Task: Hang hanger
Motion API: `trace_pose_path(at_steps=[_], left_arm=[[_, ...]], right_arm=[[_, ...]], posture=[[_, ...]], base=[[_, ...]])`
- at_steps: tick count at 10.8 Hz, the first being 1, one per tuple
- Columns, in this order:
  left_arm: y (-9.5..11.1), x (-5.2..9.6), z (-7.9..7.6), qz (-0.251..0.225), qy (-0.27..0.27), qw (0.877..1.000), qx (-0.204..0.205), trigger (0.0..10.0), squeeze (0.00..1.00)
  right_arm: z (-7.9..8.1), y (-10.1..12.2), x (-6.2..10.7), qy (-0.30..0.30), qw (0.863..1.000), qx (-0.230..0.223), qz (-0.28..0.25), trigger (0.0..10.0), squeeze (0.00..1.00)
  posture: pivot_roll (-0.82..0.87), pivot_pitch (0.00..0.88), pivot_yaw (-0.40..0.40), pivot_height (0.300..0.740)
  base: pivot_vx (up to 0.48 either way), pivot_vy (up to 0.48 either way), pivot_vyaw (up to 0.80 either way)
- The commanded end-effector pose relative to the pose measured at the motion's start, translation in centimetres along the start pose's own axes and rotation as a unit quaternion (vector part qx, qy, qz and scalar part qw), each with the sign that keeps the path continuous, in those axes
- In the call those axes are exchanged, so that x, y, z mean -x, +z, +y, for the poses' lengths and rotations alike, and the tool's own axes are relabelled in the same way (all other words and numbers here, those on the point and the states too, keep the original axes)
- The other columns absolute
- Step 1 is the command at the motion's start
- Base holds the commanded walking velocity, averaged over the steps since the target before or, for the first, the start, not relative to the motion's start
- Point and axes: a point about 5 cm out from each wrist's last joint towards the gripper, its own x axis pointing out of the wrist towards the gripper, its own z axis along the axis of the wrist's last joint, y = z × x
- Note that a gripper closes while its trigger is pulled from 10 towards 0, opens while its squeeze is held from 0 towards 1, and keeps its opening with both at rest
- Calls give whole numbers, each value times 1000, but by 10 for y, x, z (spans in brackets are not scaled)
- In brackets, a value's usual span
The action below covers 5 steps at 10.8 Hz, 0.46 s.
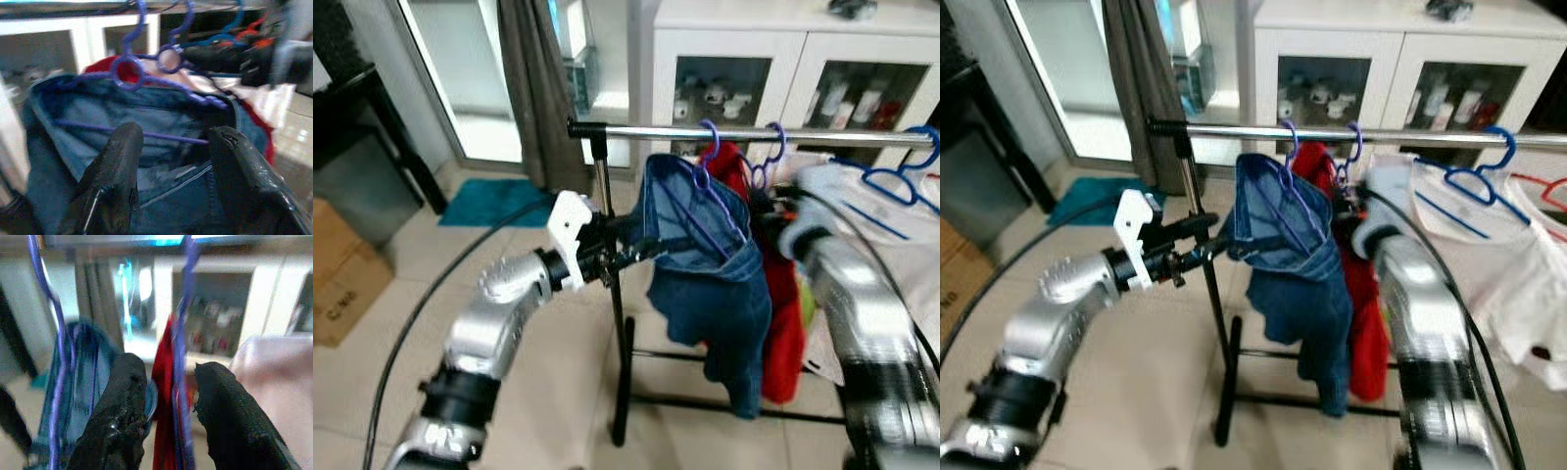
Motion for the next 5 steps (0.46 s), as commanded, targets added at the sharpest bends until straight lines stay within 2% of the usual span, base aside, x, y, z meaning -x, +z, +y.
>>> trace_pose_path(at_steps=[1, 2, 3, 5], left_arm=[[3, 1, 2, -3, 24, 1000, -17, 10000, 0], [3, 1, 4, -7, 55, 998, -17, 10000, 0], [6, 3, 10, -16, 103, 994, -27, 10000, 0], [7, 6, 12, -18, 133, 990, -38, 10000, 0]], right_arm=[[-3, 14, 7, -13, 999, -7, -41, 10000, 0], [-6, 21, 19, -21, 998, -27, -54, 10000, 0], [-9, 29, 32, -29, 996, -45, -72, 10000, 0], [-3, 25, 40, -23, 997, -29, -64, 10000, 0]], posture=[[-206, 0, 113, 740], [-205, 0, 105, 740], [-201, 0, 86, 740], [-192, 0, 72, 740]], base=[[0, 0, 0], [0, 0, 0], [0, -292, 0], [0, -311, 0]])
